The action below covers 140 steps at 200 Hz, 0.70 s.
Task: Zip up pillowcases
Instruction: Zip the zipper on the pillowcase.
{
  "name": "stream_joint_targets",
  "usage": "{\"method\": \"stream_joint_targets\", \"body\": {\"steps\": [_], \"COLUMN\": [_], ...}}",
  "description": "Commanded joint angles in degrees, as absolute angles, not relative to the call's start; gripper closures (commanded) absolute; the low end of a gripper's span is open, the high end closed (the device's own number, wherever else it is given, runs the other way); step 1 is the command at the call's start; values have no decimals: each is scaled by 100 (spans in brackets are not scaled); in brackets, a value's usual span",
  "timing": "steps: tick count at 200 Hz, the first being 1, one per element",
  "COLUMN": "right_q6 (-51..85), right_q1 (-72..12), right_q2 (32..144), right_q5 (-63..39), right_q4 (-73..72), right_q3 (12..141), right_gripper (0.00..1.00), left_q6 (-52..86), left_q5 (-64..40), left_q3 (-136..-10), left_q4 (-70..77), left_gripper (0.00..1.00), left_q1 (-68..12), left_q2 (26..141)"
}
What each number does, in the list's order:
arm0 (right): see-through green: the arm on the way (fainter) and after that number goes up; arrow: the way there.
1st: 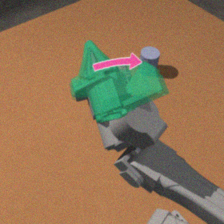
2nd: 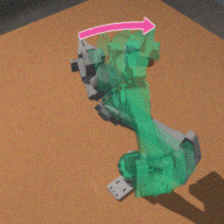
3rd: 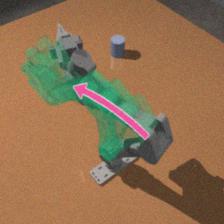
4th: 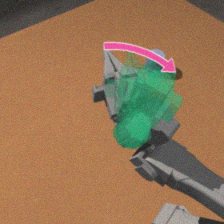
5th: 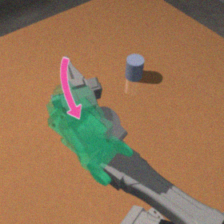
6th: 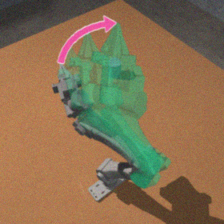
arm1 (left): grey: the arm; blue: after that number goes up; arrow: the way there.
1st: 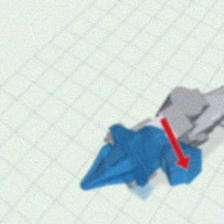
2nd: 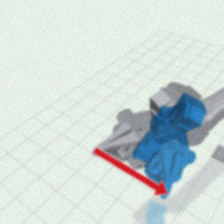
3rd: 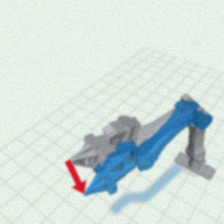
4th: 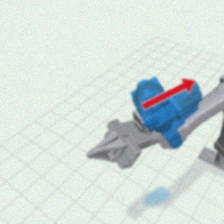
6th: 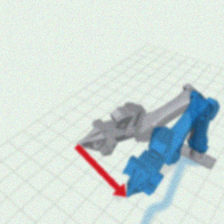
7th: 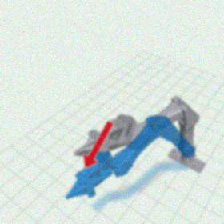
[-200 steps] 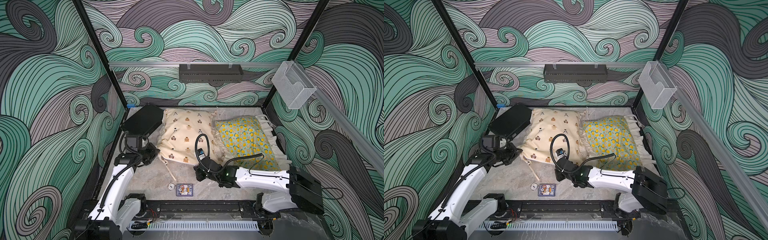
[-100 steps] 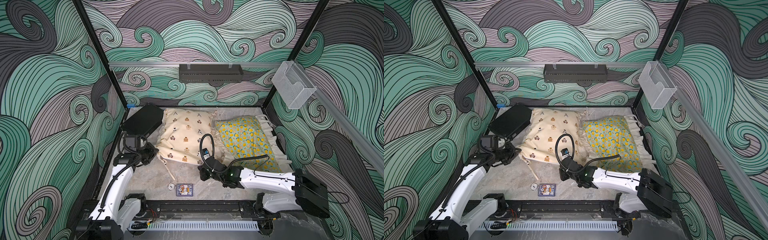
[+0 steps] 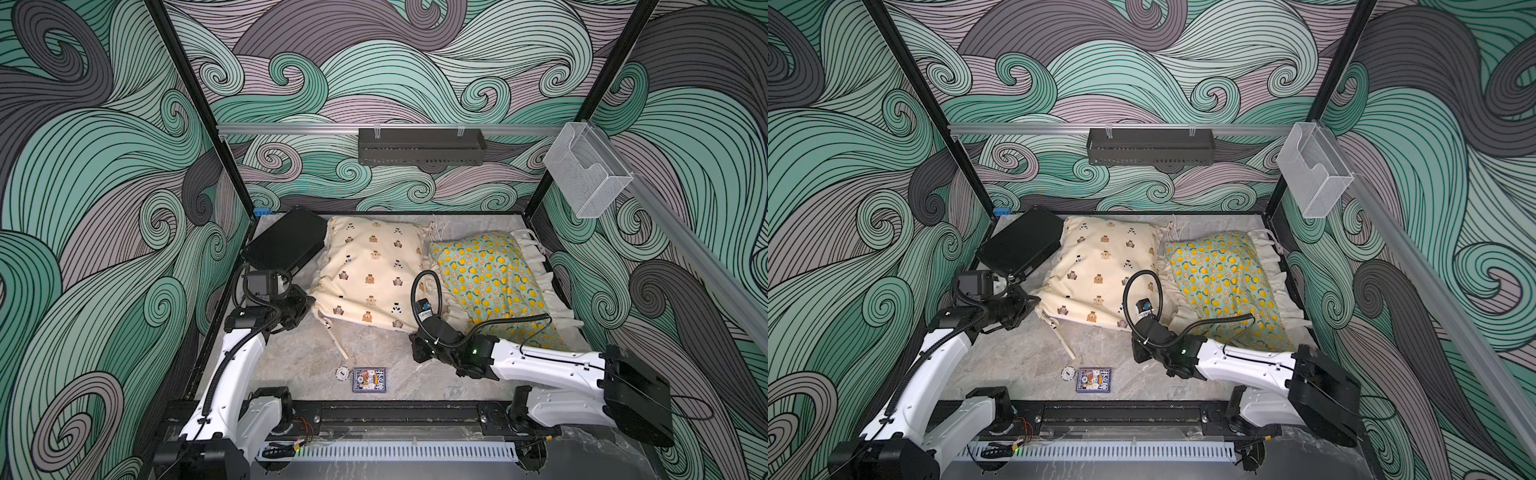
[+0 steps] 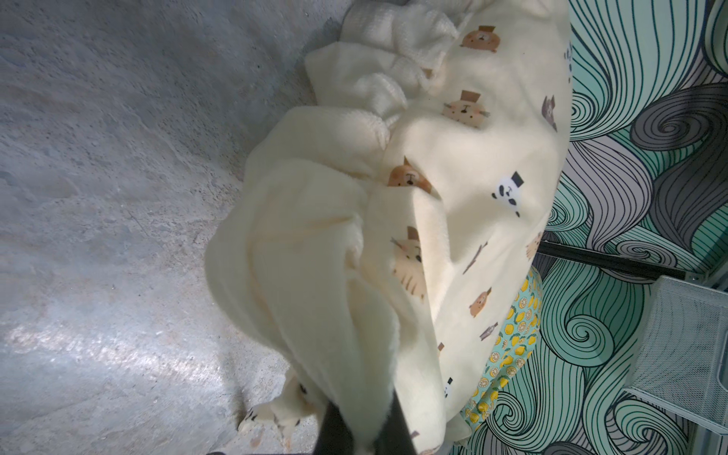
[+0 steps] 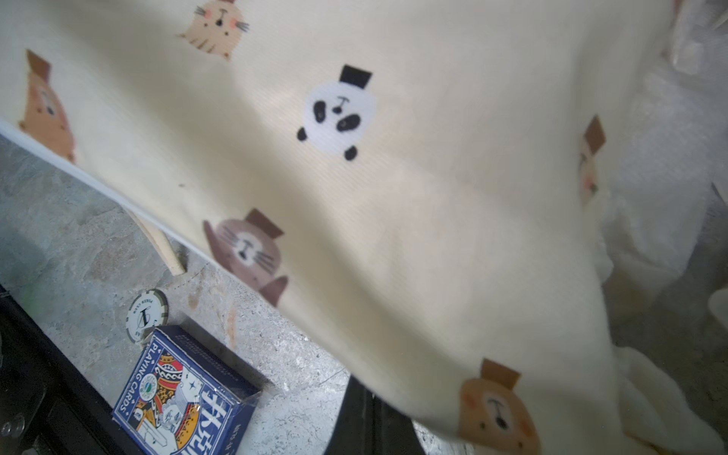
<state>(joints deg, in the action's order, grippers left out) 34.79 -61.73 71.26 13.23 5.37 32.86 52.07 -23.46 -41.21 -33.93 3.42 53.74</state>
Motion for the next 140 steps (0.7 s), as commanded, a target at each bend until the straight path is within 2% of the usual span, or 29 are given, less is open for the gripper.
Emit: {"method": "stream_joint_targets", "body": {"steps": [1,140], "right_q6": [3585,3821], "right_q1": [-6128,-5948], "right_q2": [6992,6870], "right_q5": [1622,1904], "right_q4": [886,1283], "right_q3": [3190,3106], "right_gripper": [96,96], "left_q6": [5124,5214], "left_q5": [-2267,-2440], "left_q3": [-4363,-4404], "left_q4": [-3410,-3319], "left_gripper": [100,100], "left_q1": [455,607], "left_q2": [5265,5278]}}
